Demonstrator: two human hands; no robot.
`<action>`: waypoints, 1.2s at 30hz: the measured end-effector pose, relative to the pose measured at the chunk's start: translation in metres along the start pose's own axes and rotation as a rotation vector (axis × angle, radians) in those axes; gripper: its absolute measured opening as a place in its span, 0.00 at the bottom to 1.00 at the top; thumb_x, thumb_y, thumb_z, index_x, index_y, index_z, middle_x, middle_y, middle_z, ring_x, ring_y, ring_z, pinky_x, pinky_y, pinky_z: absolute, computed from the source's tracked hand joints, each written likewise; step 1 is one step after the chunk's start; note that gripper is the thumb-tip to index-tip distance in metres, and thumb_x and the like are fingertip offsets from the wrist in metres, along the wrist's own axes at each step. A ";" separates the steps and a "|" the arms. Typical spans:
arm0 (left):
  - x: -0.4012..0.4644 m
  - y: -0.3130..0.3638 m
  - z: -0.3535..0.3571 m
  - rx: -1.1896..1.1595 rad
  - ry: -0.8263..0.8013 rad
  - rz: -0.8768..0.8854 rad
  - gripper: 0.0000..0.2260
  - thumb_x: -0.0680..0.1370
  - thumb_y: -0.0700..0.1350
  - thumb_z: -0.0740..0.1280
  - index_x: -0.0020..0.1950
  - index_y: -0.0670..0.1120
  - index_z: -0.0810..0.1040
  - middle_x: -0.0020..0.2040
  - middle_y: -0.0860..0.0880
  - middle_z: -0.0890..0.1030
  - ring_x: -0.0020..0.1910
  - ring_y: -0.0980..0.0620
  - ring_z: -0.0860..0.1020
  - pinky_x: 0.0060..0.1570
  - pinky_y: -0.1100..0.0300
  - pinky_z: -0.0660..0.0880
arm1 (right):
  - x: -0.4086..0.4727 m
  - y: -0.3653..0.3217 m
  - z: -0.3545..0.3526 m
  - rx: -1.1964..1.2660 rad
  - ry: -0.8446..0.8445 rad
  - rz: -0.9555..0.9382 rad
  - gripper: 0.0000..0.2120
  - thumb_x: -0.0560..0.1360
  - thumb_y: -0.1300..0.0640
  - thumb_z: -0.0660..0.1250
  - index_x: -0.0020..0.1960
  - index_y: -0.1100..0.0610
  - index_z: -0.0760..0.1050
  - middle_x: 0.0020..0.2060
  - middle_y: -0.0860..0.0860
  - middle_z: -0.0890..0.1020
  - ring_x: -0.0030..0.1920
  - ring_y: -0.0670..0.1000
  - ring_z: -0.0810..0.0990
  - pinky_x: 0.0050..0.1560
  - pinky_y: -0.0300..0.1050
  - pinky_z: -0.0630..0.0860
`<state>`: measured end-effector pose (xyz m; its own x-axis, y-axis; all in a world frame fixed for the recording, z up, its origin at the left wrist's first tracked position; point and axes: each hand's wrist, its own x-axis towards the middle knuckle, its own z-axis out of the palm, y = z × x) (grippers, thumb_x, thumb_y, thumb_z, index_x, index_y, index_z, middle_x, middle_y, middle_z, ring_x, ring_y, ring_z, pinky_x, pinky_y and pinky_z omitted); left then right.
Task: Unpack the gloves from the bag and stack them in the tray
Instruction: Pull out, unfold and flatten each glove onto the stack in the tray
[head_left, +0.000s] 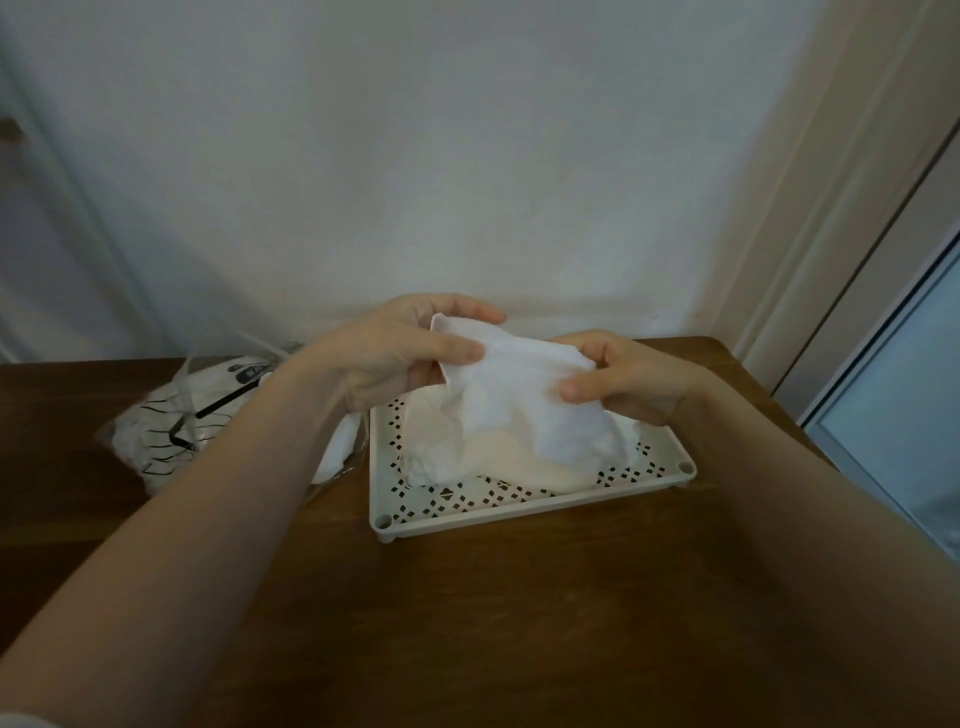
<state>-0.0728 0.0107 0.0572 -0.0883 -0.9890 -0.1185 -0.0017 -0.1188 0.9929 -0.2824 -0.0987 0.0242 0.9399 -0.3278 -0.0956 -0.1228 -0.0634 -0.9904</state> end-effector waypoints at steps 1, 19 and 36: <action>0.001 0.000 0.000 -0.021 0.021 0.011 0.18 0.65 0.36 0.68 0.54 0.44 0.78 0.43 0.49 0.83 0.41 0.53 0.82 0.39 0.62 0.80 | -0.001 -0.002 -0.003 0.059 -0.013 0.012 0.34 0.54 0.48 0.82 0.55 0.61 0.76 0.42 0.51 0.85 0.40 0.48 0.84 0.37 0.38 0.79; 0.050 -0.004 -0.008 0.829 0.390 0.298 0.13 0.75 0.37 0.67 0.56 0.51 0.76 0.46 0.56 0.73 0.43 0.58 0.73 0.40 0.73 0.70 | 0.016 -0.011 -0.042 -1.023 0.848 -0.034 0.05 0.75 0.58 0.66 0.48 0.54 0.71 0.40 0.46 0.73 0.40 0.47 0.72 0.40 0.43 0.69; 0.003 -0.094 -0.001 1.457 0.078 0.085 0.04 0.77 0.42 0.59 0.50 0.49 0.71 0.59 0.52 0.74 0.52 0.51 0.73 0.48 0.57 0.73 | -0.010 0.066 0.019 -0.760 0.319 0.283 0.08 0.78 0.58 0.61 0.41 0.53 0.74 0.60 0.50 0.76 0.56 0.49 0.74 0.56 0.39 0.68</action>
<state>-0.0719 0.0191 -0.0360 -0.0860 -0.9962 -0.0134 -0.9892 0.0837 0.1205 -0.2941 -0.0815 -0.0420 0.7220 -0.6673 -0.1828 -0.6243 -0.5143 -0.5881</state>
